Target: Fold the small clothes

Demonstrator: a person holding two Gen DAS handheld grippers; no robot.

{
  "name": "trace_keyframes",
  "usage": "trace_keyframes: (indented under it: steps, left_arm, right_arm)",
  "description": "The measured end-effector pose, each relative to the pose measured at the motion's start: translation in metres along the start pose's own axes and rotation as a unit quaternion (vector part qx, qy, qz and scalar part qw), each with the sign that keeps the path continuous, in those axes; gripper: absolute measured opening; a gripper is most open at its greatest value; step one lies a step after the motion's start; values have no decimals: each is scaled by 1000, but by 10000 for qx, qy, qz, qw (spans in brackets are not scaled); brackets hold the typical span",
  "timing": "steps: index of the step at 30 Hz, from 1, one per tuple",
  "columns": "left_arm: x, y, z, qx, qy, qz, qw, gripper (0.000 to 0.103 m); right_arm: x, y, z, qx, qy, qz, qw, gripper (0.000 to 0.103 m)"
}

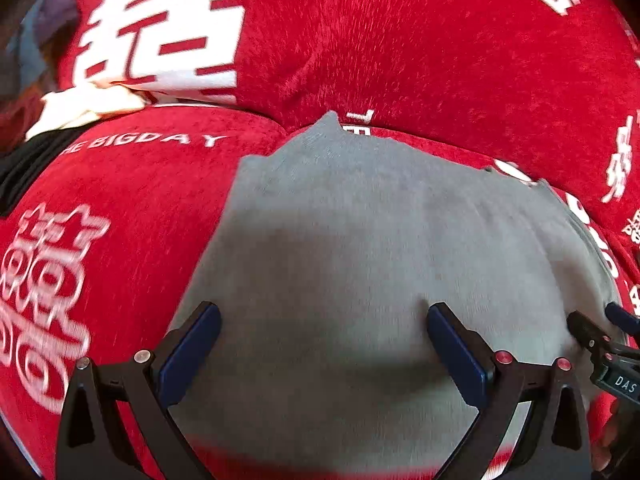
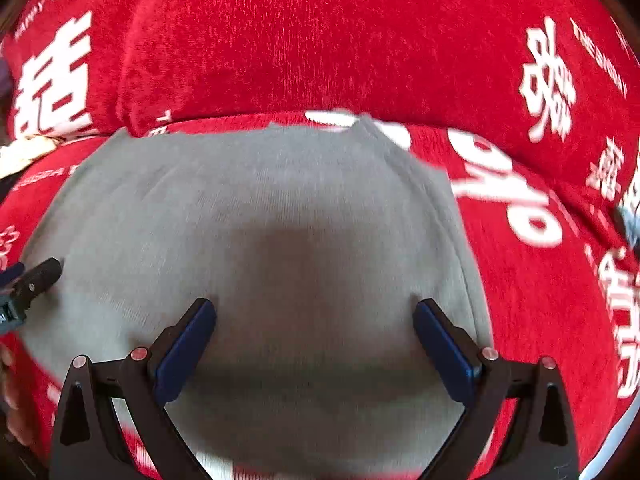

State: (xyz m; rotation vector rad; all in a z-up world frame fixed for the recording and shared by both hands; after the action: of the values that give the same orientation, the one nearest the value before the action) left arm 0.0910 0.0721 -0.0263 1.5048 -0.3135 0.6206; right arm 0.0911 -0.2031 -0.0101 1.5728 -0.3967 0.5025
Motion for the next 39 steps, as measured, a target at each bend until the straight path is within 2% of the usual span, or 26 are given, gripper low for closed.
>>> trace_keyframes:
  steps: [2, 3, 4, 5, 6, 9, 12, 15, 17, 18, 20, 23, 25, 26, 27, 28, 29, 30, 32, 36, 39]
  left_arm:
    - [-21, 4, -3, -95, -20, -137, 9999, 103]
    - [-30, 11, -3, -29, -152, 70, 9999, 103]
    - [-39, 20, -3, 24, -326, 255, 9991, 103]
    - [-45, 25, -3, 15, -430, 297, 9986, 103]
    - [-49, 29, -4, -53, -477, 267, 9985, 103]
    - [-49, 32, -16, -317, -527, -196, 9979, 103]
    - [-25, 36, -44, -413, -78, -46, 9991, 103]
    - [9, 14, -69, -870, 542, -369, 9941, 103]
    - [30, -9, -73, -1458, 814, -753, 9831, 103]
    - [41, -25, -72, -1845, 941, -1067, 9725, 103]
    - [54, -45, -69, -2273, 1102, -1387, 9576, 103]
    - [62, -81, -61, -2456, 1214, -1892, 9429, 103]
    - [68, -81, -55, -2359, 1014, -1671, 9519, 101]
    - [68, -80, -51, -2276, 889, -1634, 9558, 84]
    - [68, -78, -49, -2065, 754, -1546, 9632, 61]
    - [68, -75, -47, -1948, 619, -1481, 9676, 51]
    - [68, -72, -47, -2026, 609, -1478, 9661, 38]
    - [68, -71, -48, -2155, 673, -1522, 9622, 31]
    - [69, -69, -48, -2133, 676, -1535, 9625, 29]
    - [75, -59, -37, -1775, 427, -1454, 9724, 27]
    - [79, -48, -34, -1614, 390, -1424, 9758, 26]
  right_arm:
    - [-16, 8, -1, -54, 152, 59, 9999, 102]
    - [-23, 9, -1, -36, 187, 19, 9998, 102]
    - [-29, 15, 1, 28, 99, 202, 9997, 102]
    - [-34, 19, 3, 127, 38, 235, 9996, 102]
    - [-36, 18, 3, 145, 69, 169, 9997, 102]
    - [-37, 22, 0, 88, 245, 34, 9997, 102]
    - [-27, 25, -1, 172, 175, -109, 9996, 102]
    - [-16, 28, -5, 118, 189, 3, 9998, 102]
    - [-10, 27, -8, 155, 167, 10, 9997, 102]
    - [-8, 26, -8, 175, 151, 2, 9997, 102]
    - [-4, 25, -11, 186, 158, -10, 9997, 102]
    - [2, 24, -15, 141, 282, 19, 9995, 102]
    - [8, 23, -16, 129, 310, 42, 9994, 102]
    - [12, 22, -17, 134, 313, 49, 9994, 102]
    - [17, 20, -19, 133, 316, 49, 9994, 102]
    - [22, 17, -20, 128, 319, 50, 9994, 102]
    - [28, 14, -24, 142, 321, 47, 9994, 102]
    - [35, 8, -29, 169, 328, 30, 9993, 102]
    - [44, -3, -39, 174, 402, -22, 9990, 102]
    - [58, -40, -59, -54, 558, -413, 9976, 102]
    - [66, -58, -55, 82, 183, -472, 9987, 102]
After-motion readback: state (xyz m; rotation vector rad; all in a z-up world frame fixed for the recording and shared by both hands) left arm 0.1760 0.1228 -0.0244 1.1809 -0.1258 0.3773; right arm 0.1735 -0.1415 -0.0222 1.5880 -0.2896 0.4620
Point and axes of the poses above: each gripper's, at about its wrist camera, not at the fingertips, and y roughly against the way its jaws point, z to its right, x to its top, the point moved 4 cm from there along -y, roughly the way its jaws point, and after that the axes turned 5 degrees about x, right-handed, at the moved point
